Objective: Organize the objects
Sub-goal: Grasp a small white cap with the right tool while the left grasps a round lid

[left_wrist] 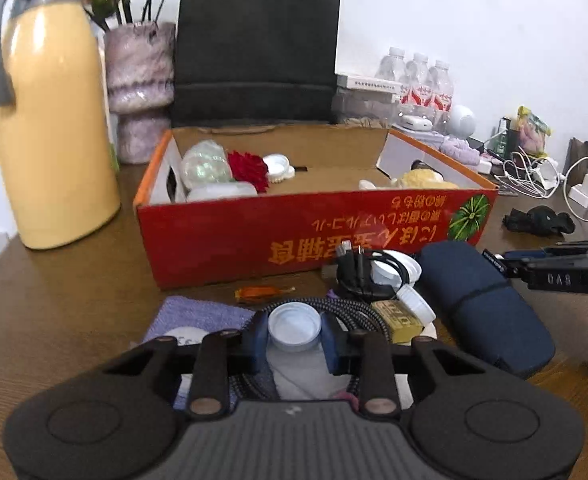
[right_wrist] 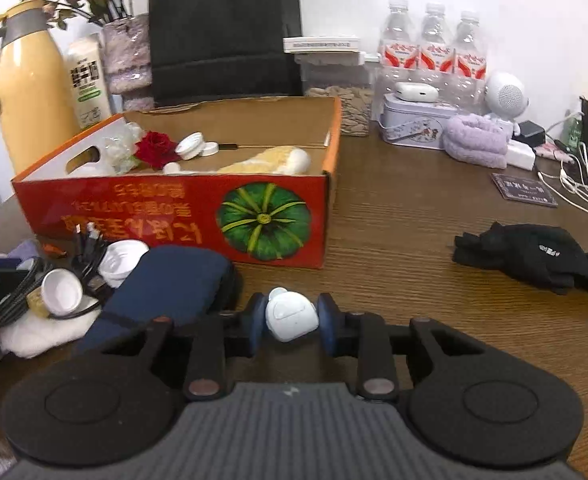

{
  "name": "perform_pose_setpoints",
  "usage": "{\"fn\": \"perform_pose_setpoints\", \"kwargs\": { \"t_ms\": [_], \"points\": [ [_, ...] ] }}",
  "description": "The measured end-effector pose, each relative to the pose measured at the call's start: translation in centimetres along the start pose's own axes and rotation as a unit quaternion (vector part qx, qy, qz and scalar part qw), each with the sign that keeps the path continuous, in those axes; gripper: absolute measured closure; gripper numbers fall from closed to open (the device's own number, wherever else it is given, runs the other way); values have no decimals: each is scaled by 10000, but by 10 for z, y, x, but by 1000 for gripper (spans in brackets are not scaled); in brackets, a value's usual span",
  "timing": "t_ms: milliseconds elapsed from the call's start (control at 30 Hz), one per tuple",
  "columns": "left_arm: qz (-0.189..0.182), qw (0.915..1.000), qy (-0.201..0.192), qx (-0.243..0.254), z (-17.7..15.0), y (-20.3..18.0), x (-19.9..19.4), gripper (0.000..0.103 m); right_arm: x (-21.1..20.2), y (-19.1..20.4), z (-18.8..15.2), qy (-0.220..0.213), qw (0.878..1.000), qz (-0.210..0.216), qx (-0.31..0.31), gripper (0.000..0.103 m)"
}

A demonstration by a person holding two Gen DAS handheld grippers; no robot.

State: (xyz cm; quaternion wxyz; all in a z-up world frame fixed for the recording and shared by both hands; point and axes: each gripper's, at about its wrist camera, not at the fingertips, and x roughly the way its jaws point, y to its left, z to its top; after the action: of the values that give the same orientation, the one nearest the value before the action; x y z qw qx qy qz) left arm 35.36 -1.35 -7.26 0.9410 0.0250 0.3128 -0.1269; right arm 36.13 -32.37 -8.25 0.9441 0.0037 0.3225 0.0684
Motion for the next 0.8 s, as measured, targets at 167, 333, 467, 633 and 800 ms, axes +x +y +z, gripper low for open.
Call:
{"fn": "perform_pose_setpoints", "kwargs": {
  "t_ms": [167, 333, 467, 633, 800],
  "points": [
    [134, 9985, -506, 150, 3, -14, -49, 76, -32, 11, -3, -257, 9996, -69, -81, 74],
    [-124, 9978, -658, 17, -20, -22, -115, 76, -108, 21, -26, -622, 9955, 555, 445, 74],
    [-152, 9982, -581, -77, -48, -29, -163, 76, -168, 40, -60, -761, 9937, 700, 439, 74],
    [-74, 9974, -702, -160, -75, -37, -211, 76, -221, 58, -95, -579, 9964, 610, 86, 74],
    [-3, 9959, -882, -204, -83, -40, -236, 76, -256, 67, -111, -784, 9950, 617, 2, 74]
  ]
}}
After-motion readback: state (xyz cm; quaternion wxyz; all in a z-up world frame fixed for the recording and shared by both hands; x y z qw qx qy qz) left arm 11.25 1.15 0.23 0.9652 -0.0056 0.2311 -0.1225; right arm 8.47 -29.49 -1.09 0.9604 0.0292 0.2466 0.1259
